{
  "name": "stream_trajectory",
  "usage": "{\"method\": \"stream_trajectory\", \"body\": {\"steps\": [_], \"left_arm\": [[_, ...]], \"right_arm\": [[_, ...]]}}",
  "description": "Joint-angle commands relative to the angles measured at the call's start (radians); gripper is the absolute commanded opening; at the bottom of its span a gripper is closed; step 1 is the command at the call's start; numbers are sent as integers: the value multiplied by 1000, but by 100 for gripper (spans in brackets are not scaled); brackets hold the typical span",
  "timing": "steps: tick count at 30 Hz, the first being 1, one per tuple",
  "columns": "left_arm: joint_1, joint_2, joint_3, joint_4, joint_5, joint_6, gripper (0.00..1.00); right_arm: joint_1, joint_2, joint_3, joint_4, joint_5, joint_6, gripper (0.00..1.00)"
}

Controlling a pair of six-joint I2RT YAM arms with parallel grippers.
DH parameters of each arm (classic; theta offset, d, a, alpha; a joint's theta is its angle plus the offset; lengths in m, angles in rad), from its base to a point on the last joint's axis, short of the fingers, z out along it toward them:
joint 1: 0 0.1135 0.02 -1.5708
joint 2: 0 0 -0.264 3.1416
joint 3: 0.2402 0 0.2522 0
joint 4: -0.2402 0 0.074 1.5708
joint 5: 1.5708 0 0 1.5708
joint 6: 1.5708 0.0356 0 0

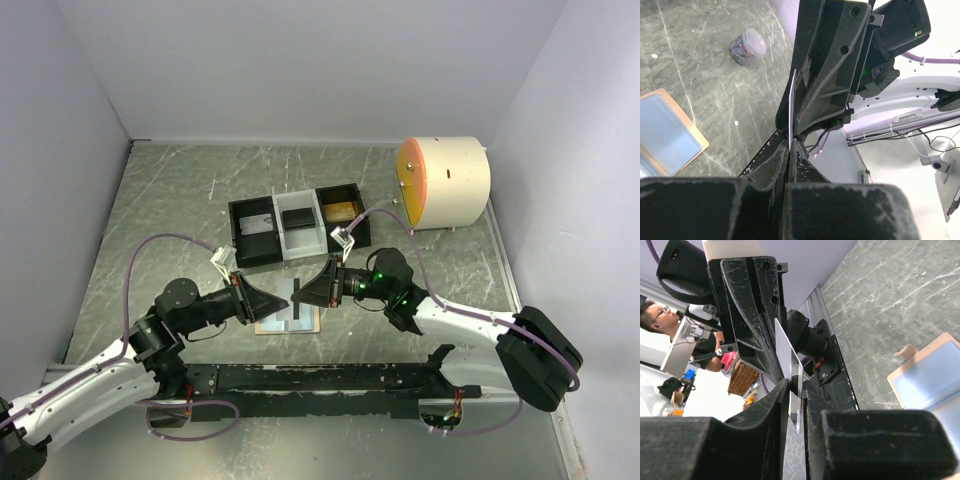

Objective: Take the credit cards out of the card holder

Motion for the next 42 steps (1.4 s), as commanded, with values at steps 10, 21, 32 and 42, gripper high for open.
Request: {"method": "stream_trajectory", "body": {"steps": [10, 21, 32, 42], "left_arm": [[-4, -9, -13, 94, 50, 8, 7], [-5, -20, -27, 67, 30, 2, 31], [-4, -87, 91, -410, -311, 46, 69], [-4, 216, 396, -852, -607, 93, 100]], "right_arm": [[-2, 2, 14, 121, -90, 21, 5], [-2, -24, 20, 50, -68, -17, 0], [-1, -101, 74, -300, 137, -168, 0], [4, -125, 140, -477, 306, -318, 0]]}}
